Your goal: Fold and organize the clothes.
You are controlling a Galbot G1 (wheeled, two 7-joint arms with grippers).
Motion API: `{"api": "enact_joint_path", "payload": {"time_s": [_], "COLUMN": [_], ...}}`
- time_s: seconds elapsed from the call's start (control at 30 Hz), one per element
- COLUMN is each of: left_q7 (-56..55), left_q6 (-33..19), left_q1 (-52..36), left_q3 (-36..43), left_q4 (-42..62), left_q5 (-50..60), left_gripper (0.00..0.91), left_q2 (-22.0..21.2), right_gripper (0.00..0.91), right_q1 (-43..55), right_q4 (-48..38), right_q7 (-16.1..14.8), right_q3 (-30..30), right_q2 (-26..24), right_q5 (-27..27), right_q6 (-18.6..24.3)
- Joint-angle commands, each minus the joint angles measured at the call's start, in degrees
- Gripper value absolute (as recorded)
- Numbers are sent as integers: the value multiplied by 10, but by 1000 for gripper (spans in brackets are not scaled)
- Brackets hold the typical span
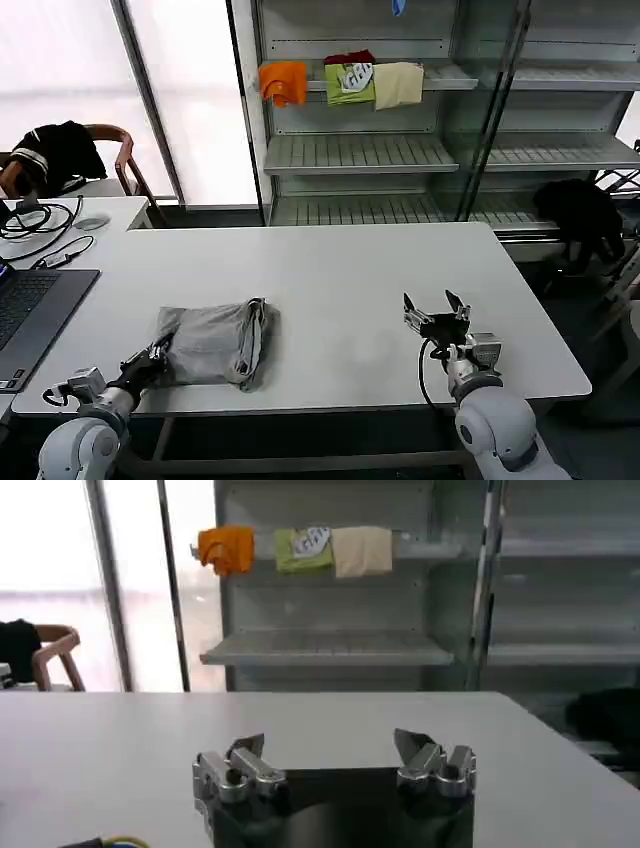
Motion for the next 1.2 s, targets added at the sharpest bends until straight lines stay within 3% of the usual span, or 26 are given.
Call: {"api": "enact_joint_path", "payload": {"time_s": [0.03,0.17,0.47,0.63,0.93,1.2], "left_q7": [0,-6,6,22,28,15], "left_q6": [-10,-17,-26,-30,-32,-16], "left_q1": [0,-5,-13,-26,-46,-22], "left_q3": [-14,-41,-134,-142,-133,-115], "left_q4": [0,5,58,86,101,22], "left_q5": [5,6,2,10,26,19], "left_gripper": [10,10,10,10,10,10], "left_q2": [12,40,195,239,252,217], "right_gripper": [907,907,907,907,907,907], "right_q1": [2,3,7,5,-1,-10], "right_q4": [-2,-2,-2,-3,-1,3], "right_q7": [1,1,2,4,4,5], "right_q3": [2,2,-7,-8,0,3], "right_q2": [0,-1,5,9,11,19], "right_q5": [1,1,1,1,2,-9], "right_q6": [0,0,-1,0,0,-2]}}
